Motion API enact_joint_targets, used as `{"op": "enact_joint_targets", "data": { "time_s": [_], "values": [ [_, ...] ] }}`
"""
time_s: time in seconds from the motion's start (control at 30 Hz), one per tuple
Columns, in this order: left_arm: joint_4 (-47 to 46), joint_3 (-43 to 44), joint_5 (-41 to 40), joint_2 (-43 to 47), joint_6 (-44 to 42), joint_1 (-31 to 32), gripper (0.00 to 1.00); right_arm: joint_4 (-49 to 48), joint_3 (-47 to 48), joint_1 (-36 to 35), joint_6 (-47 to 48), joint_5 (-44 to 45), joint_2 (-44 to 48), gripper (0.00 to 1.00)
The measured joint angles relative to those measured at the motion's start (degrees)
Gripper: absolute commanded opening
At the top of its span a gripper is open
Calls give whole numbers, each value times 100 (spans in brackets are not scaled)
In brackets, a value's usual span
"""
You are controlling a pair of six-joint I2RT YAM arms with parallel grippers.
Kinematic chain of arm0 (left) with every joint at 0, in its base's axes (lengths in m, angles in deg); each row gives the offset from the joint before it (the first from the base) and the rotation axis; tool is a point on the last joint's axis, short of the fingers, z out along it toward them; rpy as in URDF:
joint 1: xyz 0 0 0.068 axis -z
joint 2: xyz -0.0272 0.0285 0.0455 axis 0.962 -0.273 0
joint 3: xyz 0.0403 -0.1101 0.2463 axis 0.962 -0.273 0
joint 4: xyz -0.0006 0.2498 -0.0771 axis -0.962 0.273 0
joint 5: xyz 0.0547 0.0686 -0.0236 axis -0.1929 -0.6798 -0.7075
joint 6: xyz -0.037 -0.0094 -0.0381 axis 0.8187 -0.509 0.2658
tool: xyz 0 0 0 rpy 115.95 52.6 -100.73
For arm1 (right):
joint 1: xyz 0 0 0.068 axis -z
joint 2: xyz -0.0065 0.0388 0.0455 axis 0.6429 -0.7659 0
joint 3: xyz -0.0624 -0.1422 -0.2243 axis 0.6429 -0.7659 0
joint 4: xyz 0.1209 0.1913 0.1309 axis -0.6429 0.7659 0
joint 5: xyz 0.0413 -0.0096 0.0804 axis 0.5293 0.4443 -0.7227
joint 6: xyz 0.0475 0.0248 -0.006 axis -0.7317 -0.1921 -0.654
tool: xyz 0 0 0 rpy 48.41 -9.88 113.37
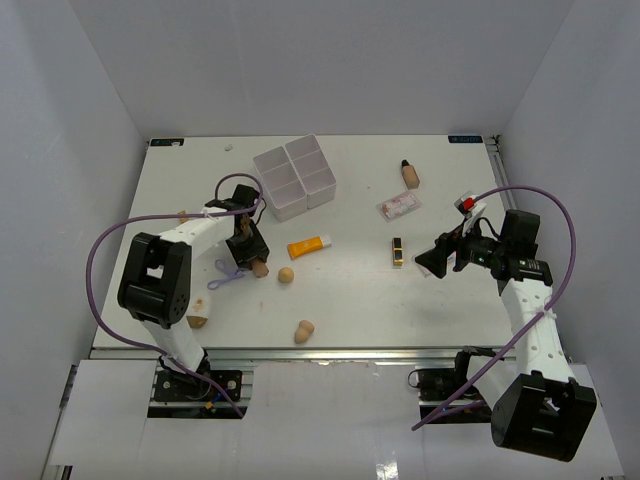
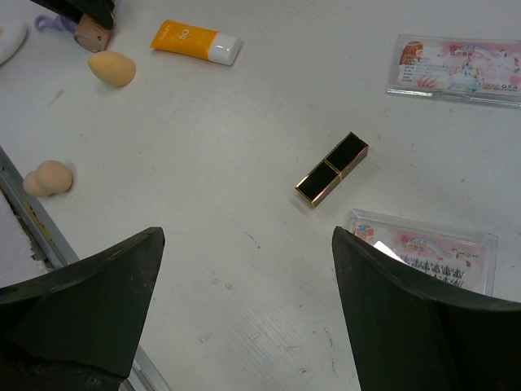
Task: Organize the makeup
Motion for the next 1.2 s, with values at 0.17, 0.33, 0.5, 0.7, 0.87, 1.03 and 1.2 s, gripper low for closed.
{"op": "enact_joint_targets", "data": {
  "time_s": [0.17, 0.33, 0.5, 0.7, 0.87, 1.03, 1.2],
  "values": [
    [-260, -1, 102, 200, -471, 56, 0, 0, 0, 0, 3, -1, 0, 90],
    [-604, 303, 336, 617, -1401, 201, 0, 0, 0, 0, 16, -3, -2, 90],
    [-1045, 1160, 563, 633, -2514, 484, 0, 2, 0, 0, 26, -6, -4, 90],
    [-1525, 1926, 902, 440, -4068, 673, 0, 0, 0, 0, 48, -30, -4, 90],
    [-1674, 2249, 956, 95, -5462, 757, 0, 2, 0, 0, 72, -46, -14, 90],
    [-1704, 2344, 927, -317, -6462, 790, 1, 2, 0, 0, 112, -46, -22, 90],
    [-1689, 2345, 761, -584, -7066, 810, 3, 2, 0, 0, 128, -46, -70, 90]
  ]
}}
